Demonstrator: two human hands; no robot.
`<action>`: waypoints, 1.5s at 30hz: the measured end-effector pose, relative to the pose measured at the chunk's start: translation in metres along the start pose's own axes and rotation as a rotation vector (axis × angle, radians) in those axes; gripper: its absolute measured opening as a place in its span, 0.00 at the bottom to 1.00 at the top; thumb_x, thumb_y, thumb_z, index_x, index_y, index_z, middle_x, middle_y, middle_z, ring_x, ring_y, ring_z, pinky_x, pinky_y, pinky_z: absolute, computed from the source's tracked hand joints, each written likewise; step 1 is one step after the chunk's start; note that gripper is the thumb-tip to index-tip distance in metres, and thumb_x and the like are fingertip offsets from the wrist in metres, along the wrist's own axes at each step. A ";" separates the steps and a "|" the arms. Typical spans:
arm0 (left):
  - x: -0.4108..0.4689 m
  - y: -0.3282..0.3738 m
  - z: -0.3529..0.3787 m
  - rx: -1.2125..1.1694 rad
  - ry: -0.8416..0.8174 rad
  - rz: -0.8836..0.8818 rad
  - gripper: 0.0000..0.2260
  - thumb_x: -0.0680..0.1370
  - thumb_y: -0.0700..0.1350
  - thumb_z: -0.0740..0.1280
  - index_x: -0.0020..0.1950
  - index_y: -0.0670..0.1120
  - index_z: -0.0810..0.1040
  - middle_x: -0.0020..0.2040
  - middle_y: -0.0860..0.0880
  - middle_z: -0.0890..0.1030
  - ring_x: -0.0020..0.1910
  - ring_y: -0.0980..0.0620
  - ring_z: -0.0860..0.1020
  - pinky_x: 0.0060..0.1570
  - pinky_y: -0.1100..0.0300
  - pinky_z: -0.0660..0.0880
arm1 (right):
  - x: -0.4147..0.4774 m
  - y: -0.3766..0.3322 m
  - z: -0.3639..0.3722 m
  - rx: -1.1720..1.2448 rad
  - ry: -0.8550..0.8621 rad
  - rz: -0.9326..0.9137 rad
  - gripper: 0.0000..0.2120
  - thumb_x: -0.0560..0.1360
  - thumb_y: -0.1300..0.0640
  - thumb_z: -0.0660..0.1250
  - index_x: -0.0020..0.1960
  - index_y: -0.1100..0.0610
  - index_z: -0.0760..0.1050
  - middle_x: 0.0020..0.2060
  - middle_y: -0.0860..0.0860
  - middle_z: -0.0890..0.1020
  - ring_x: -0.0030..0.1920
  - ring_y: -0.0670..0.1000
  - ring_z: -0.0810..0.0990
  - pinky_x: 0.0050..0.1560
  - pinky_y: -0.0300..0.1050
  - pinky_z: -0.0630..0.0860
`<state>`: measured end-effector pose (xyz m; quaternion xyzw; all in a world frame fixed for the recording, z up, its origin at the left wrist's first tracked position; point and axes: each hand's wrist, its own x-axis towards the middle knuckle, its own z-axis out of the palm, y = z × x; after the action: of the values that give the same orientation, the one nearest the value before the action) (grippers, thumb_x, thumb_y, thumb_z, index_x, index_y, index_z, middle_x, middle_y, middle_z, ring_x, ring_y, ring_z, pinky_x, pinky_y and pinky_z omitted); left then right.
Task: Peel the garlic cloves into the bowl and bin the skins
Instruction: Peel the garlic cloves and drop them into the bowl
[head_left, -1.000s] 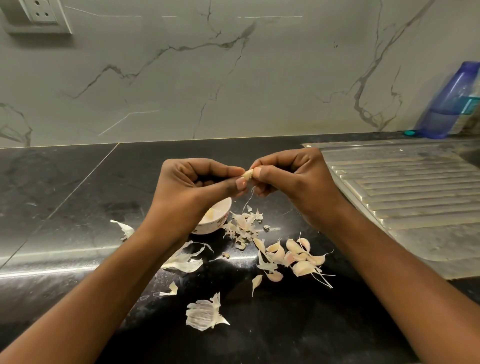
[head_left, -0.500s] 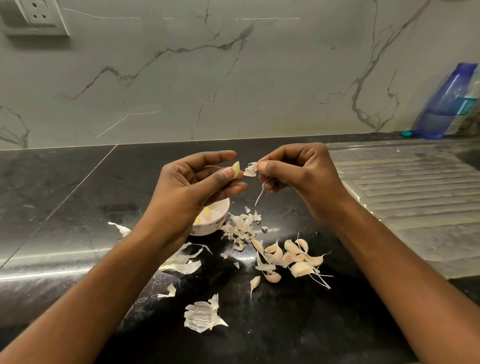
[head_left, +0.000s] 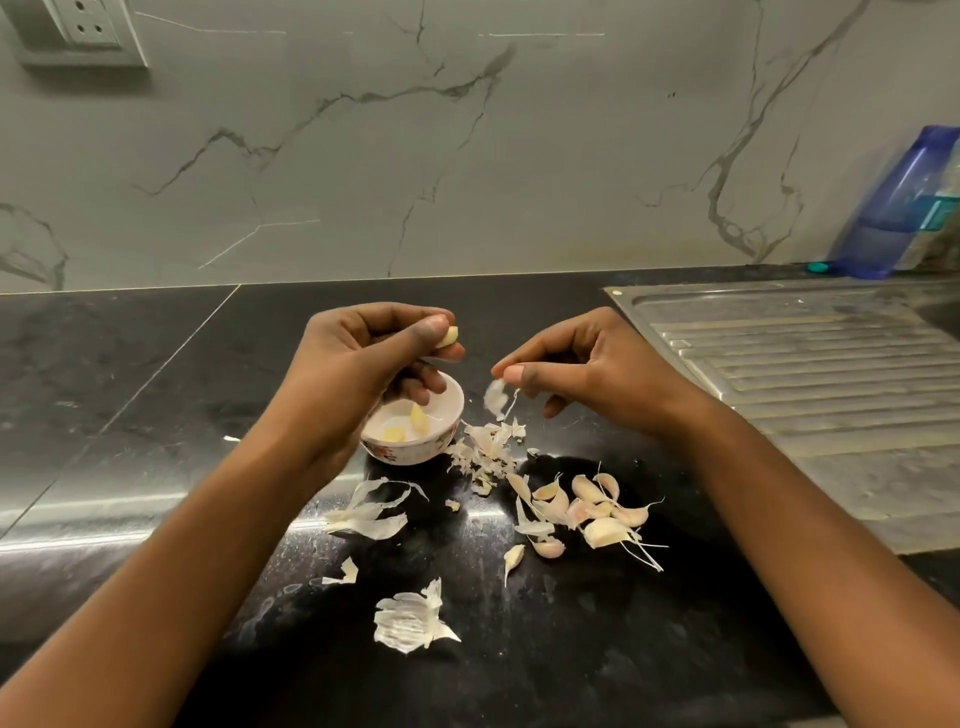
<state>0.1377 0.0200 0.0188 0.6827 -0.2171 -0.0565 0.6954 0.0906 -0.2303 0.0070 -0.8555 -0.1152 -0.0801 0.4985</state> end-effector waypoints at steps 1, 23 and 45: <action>0.000 0.000 -0.004 0.130 -0.017 0.049 0.08 0.79 0.40 0.72 0.57 0.41 0.85 0.46 0.42 0.88 0.34 0.48 0.83 0.34 0.61 0.81 | 0.000 0.001 0.001 -0.029 -0.018 0.019 0.06 0.80 0.55 0.75 0.55 0.55 0.89 0.46 0.50 0.89 0.49 0.52 0.87 0.43 0.47 0.86; 0.007 -0.009 -0.020 1.009 -0.028 0.254 0.05 0.77 0.48 0.75 0.48 0.48 0.89 0.34 0.57 0.80 0.32 0.55 0.79 0.32 0.62 0.71 | -0.009 -0.010 -0.014 -0.113 -0.366 0.129 0.05 0.75 0.58 0.80 0.50 0.56 0.89 0.40 0.52 0.88 0.38 0.50 0.83 0.44 0.35 0.76; -0.005 -0.009 0.003 0.456 -0.183 0.319 0.04 0.80 0.44 0.74 0.47 0.45 0.88 0.38 0.48 0.87 0.30 0.37 0.78 0.29 0.55 0.75 | -0.009 -0.017 -0.010 0.028 -0.169 -0.032 0.08 0.75 0.58 0.79 0.49 0.61 0.85 0.37 0.54 0.86 0.35 0.51 0.81 0.36 0.40 0.77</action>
<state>0.1335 0.0184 0.0088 0.7706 -0.3906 0.0426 0.5019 0.0770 -0.2315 0.0237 -0.8501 -0.1716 -0.0141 0.4977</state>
